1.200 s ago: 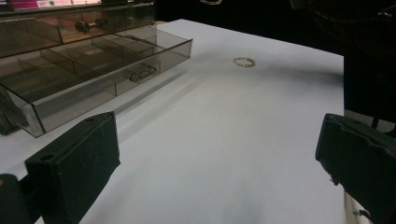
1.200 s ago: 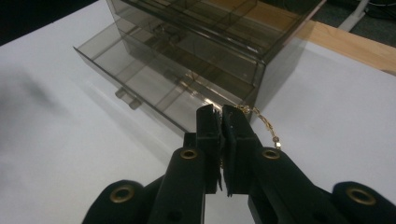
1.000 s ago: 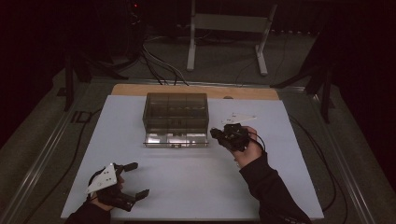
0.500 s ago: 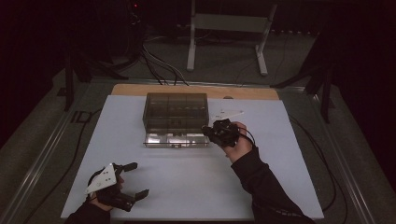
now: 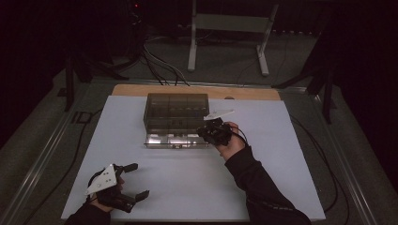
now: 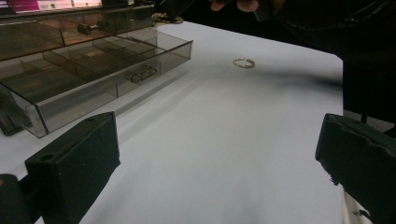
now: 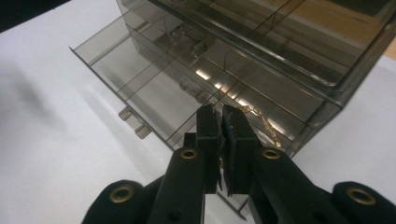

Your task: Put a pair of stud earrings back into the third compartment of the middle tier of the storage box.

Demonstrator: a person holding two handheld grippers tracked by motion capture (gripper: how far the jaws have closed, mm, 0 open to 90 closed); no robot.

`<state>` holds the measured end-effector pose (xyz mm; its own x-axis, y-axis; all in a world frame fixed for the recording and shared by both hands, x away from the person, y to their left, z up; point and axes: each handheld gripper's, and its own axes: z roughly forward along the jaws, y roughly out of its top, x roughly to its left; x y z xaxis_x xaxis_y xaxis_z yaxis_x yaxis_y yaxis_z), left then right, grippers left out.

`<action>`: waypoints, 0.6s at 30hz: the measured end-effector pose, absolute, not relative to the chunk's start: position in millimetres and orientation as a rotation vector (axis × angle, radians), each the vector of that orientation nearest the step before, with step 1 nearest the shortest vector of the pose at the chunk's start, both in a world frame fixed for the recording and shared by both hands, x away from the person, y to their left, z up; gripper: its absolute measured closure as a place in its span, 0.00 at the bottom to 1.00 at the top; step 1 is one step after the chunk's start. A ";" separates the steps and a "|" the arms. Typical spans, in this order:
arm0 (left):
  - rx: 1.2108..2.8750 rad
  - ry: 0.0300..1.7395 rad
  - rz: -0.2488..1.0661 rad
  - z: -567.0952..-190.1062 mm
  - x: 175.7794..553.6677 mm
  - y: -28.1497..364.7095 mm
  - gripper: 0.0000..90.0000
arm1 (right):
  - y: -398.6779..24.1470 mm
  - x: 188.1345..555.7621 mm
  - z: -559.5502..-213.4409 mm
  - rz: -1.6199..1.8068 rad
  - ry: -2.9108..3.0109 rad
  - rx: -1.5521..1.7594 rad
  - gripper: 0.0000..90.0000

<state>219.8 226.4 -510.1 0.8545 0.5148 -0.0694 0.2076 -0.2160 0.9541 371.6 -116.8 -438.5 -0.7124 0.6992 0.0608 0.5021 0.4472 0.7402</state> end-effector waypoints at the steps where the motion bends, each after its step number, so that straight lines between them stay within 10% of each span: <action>1: 1.794 0.551 0.308 -510.0 219.9 226.4 0.01 | -114.8 373.2 -439.9 1.119 2.450 1.042 0.96; 18: 1.786 0.555 0.309 -509.8 219.8 228.5 0.01 | -93.4 393.7 -468.9 1.044 2.532 1.079 0.96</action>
<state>219.8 228.5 -509.8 0.8521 0.5181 -0.0748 0.2094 -0.2063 0.9558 393.7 -93.4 -468.9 -0.7147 0.6938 0.0885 0.5545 0.4849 0.6763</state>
